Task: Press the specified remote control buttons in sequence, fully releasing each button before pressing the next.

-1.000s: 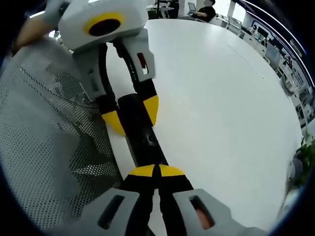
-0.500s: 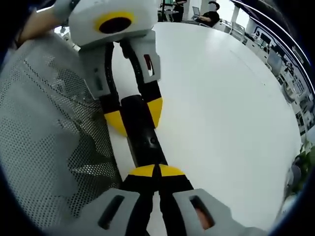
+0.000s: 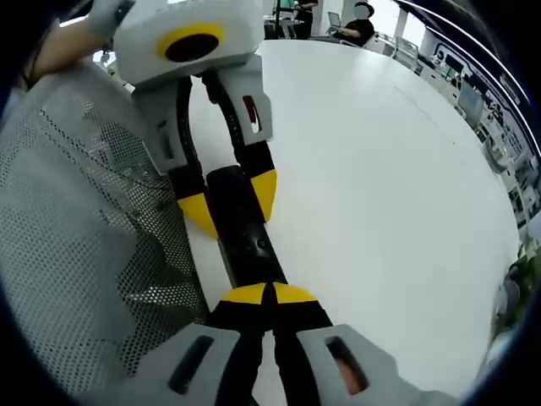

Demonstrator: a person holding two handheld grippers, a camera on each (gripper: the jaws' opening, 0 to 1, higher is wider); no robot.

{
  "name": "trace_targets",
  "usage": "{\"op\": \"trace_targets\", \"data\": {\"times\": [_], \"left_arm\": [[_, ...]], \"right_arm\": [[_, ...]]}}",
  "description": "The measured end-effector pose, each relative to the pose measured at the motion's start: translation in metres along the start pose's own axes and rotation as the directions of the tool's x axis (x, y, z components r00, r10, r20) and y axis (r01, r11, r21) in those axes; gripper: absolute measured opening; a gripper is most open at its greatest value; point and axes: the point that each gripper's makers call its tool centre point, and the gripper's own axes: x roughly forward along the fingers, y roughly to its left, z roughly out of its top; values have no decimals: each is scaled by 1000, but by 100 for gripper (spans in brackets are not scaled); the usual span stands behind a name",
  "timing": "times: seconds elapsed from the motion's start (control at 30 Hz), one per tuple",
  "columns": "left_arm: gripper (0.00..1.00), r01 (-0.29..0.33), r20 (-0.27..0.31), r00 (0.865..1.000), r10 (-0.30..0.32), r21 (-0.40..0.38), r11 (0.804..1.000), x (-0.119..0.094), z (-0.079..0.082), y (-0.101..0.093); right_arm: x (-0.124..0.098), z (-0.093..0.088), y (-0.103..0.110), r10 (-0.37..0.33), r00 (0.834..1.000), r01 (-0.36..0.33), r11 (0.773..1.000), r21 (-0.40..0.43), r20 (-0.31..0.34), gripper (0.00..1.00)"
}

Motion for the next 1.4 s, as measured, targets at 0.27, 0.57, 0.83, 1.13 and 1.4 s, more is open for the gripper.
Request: {"op": "trace_targets", "data": {"times": [0.27,0.57,0.83,1.13,1.4], "left_arm": [[25,0,0,1000,0,0,1000,0,0,0],[25,1,2,1000,-1,-1,1000,0,0,0],[25,1,2,1000,-1,0,1000,0,0,0],[25,0,1,1000,0,0,1000,0,0,0],[25,1,2,1000,-1,0,1000,0,0,0]], "right_arm": [[0,1,2,-16,1000,14,997,-76,-25,0],[1,1,1,-17,1000,15,996,-82,-26,0],[2,5,4,-13,1000,11,996,-90,-16,0],[4,7,7,4,1000,-4,997,-83,-2,0],[5,7,6,11,1000,-11,1000,-8,8,0]]}}
